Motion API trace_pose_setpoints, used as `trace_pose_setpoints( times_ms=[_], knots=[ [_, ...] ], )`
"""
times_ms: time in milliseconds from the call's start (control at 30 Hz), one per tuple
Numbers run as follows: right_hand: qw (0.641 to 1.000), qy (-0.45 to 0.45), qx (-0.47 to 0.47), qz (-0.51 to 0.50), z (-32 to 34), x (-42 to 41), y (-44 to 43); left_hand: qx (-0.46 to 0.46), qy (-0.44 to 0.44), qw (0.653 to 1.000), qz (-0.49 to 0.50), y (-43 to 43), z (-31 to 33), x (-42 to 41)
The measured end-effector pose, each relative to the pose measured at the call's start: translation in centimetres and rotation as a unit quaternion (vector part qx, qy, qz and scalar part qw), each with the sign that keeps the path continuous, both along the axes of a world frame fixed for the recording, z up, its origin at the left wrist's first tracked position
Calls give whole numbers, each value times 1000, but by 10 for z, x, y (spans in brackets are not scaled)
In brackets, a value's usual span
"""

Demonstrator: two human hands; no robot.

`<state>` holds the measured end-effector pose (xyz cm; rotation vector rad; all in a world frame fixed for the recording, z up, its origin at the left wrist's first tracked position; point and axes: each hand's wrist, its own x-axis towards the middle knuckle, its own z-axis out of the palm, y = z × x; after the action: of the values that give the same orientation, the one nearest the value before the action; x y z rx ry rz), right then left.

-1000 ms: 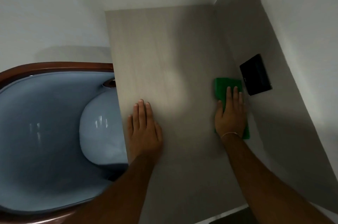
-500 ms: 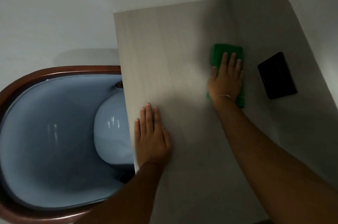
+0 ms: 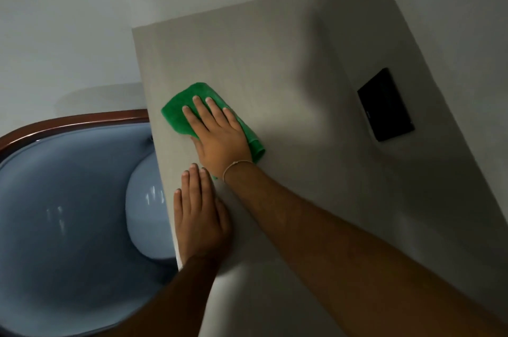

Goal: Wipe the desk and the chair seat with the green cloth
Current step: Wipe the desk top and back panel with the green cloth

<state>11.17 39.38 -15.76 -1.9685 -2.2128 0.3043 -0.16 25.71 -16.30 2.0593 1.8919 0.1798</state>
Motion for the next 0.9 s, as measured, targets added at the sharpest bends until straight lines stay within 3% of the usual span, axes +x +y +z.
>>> trace_pose_setpoints(
  times_ms=[300,533,700,900],
  knots=[
    [992,11,4,-126,-1,65,20,16,9,1000,-3,1,0,1],
    [970,13,12,-241,-1,144,-17,8,0,1000,2,-1,5,2],
    [948,29,0,-317,2,170,-82,1,-9,1000,-3,1,9,4],
    [906,19,-43,-420,2,180,-246,4,-17,1000,-10,-2,13,4]
  ],
)
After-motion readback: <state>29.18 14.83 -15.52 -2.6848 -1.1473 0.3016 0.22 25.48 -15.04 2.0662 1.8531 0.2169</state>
